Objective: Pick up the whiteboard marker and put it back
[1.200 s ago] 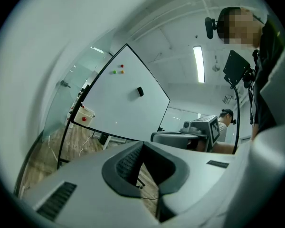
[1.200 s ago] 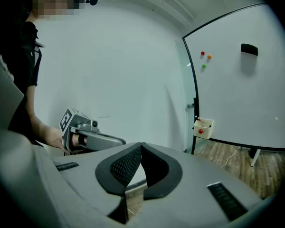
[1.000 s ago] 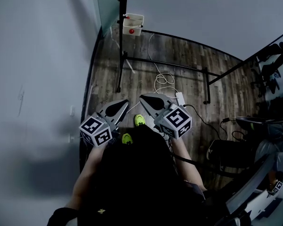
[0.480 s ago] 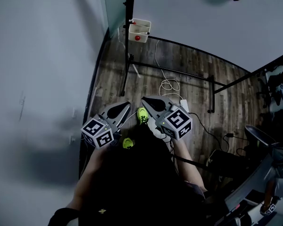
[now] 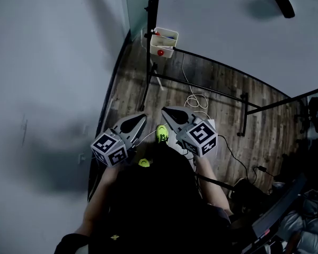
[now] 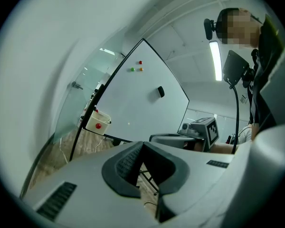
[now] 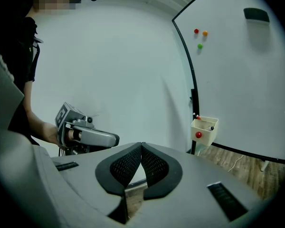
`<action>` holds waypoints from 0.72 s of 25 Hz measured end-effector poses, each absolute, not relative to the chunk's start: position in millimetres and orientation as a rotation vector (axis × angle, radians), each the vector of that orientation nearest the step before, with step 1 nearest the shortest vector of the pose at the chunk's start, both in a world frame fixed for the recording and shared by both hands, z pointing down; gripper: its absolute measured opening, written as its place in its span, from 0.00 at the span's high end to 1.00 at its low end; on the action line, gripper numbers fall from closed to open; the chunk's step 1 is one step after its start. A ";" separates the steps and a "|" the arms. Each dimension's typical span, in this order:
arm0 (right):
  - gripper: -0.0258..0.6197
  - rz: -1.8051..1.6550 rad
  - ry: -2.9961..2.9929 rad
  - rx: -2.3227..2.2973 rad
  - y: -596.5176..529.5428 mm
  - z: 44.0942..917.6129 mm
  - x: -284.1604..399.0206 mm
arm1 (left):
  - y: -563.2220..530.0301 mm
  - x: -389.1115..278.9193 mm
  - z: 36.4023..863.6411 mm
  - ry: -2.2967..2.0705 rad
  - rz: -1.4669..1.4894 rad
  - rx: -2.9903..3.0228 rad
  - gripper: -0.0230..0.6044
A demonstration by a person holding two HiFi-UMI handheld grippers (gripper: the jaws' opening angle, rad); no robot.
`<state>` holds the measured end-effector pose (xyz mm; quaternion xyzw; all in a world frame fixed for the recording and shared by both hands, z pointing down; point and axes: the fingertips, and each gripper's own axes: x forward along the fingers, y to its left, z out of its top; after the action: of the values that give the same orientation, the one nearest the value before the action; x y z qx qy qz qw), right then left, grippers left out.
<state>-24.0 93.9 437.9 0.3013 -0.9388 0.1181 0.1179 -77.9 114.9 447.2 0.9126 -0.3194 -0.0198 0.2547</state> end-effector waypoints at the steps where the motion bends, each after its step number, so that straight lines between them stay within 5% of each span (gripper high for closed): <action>1: 0.95 0.347 -2.747 0.876 86.8 438.2 -22.4 | 107.1 -75.9 447.2 -0.871 -0.053 2.479 0.93; 18: 0.95 0.354 -2.744 0.799 -29.3 449.7 26.0 | -5.7 -24.5 453.7 -0.942 -0.029 2.432 0.93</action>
<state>26.0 -29.3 449.7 0.2750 -0.9447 0.1220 0.1304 -24.5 -5.7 453.7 0.8995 -0.3483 -0.0106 0.2636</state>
